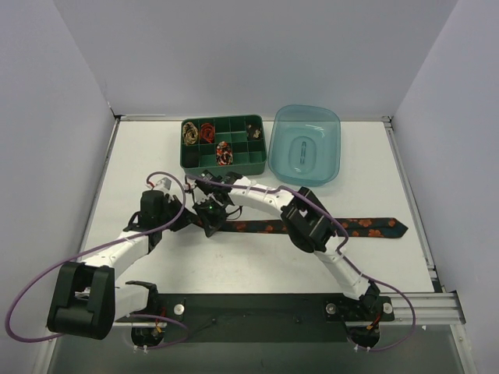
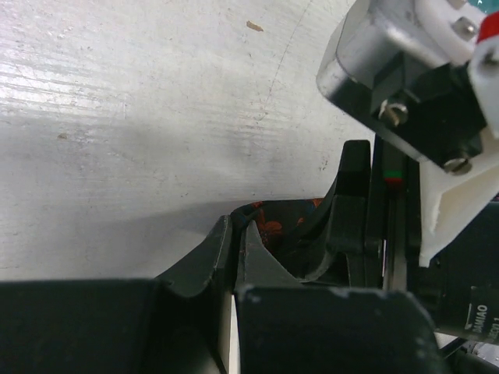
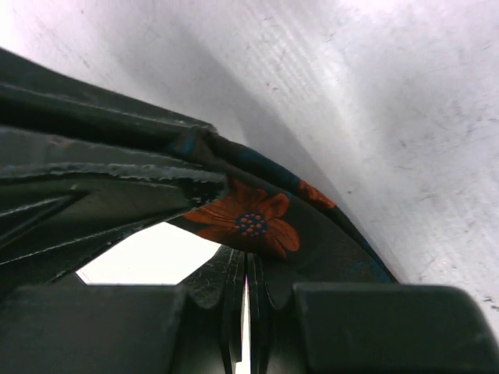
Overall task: Roll the ties
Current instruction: Roll the tie at the center of the board.
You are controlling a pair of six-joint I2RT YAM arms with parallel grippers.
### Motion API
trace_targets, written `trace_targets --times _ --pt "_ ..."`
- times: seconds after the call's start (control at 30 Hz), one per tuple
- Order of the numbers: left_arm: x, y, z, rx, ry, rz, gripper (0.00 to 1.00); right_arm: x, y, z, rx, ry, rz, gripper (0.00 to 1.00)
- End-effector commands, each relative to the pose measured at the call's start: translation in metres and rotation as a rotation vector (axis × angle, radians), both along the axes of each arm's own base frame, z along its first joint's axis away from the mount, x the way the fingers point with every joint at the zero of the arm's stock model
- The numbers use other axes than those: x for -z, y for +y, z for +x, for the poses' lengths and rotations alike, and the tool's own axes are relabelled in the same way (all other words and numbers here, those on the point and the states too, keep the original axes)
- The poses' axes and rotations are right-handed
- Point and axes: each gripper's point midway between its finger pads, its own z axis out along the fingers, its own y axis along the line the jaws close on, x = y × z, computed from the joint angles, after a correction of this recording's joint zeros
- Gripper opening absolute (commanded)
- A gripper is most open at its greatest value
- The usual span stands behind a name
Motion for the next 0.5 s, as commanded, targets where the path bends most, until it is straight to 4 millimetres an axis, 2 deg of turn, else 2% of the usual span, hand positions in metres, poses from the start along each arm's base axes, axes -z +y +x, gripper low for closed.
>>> trace_targets --times 0.0,0.03,0.07,0.13,0.2,0.27,0.4,0.47 --pt "-0.017 0.002 0.011 0.004 -0.054 0.034 0.0 -0.034 -0.004 0.009 0.018 -0.039 0.057 0.0" --pt "-0.015 0.002 0.011 0.002 -0.046 0.036 0.0 -0.034 -0.005 0.006 0.012 -0.028 0.075 0.0" --pt "-0.014 0.002 0.01 0.004 -0.045 0.038 0.0 -0.049 -0.005 0.006 0.013 -0.043 0.103 0.0" --pt "-0.015 0.003 0.011 0.003 -0.045 0.038 0.0 -0.055 -0.007 0.008 0.019 -0.058 0.131 0.0" --pt "-0.014 0.003 0.011 0.002 -0.043 0.04 0.0 -0.076 -0.003 0.011 0.021 -0.083 0.198 0.0" --pt "-0.013 0.003 0.011 0.001 -0.038 0.042 0.0 -0.085 -0.005 0.01 0.023 -0.087 0.229 0.0" --pt "-0.013 0.002 0.012 0.007 -0.038 0.042 0.0 -0.088 -0.002 0.017 0.051 -0.098 0.248 0.0" --pt "-0.014 0.002 0.013 0.007 -0.041 0.042 0.0 -0.078 0.002 0.02 0.059 -0.088 0.236 0.0"
